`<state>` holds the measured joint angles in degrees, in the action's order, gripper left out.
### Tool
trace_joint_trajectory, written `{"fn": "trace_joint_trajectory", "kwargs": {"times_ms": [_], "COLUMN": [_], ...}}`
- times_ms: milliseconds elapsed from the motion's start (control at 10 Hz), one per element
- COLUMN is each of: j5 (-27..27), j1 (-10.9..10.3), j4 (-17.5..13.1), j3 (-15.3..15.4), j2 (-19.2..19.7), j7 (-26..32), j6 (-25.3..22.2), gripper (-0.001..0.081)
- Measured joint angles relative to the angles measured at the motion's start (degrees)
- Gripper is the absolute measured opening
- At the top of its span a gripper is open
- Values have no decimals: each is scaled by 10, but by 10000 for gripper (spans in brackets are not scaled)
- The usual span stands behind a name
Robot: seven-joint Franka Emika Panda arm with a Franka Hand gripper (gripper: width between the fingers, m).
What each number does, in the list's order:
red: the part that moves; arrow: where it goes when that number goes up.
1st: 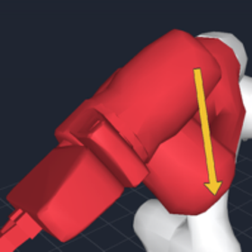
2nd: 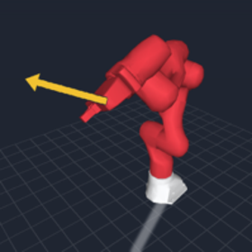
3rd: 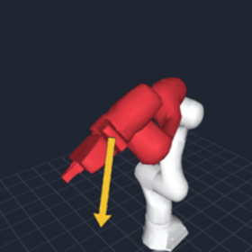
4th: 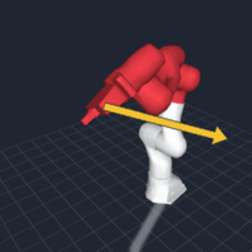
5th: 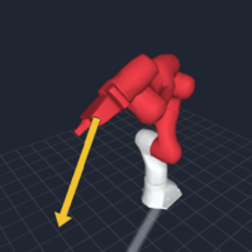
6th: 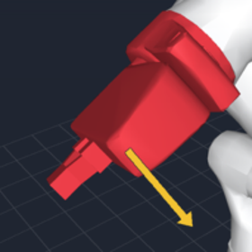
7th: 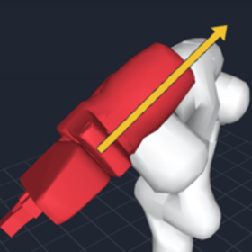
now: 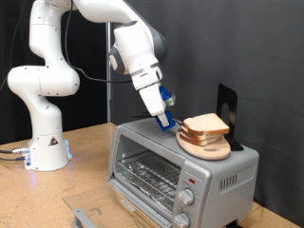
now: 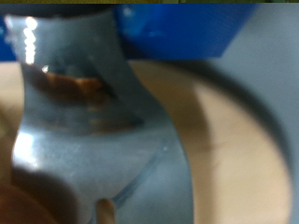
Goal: Make a piece of toast with the oven
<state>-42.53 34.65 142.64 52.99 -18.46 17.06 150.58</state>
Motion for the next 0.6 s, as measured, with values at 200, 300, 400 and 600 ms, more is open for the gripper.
{"fn": "trace_joint_trajectory", "kwargs": {"times_ms": [200, 300, 400, 600], "j5": [37, 51, 56, 60], "j1": [10, 16, 21, 29], "j4": [-9, -17, -23, -27], "j3": [-15, -22, -27, -31], "j2": [-24, -34, -39, -43], "j7": [-40, -57, -66, -76], "j6": [-120, -170, -202, -222], "gripper": [269, 269, 269, 269]}}
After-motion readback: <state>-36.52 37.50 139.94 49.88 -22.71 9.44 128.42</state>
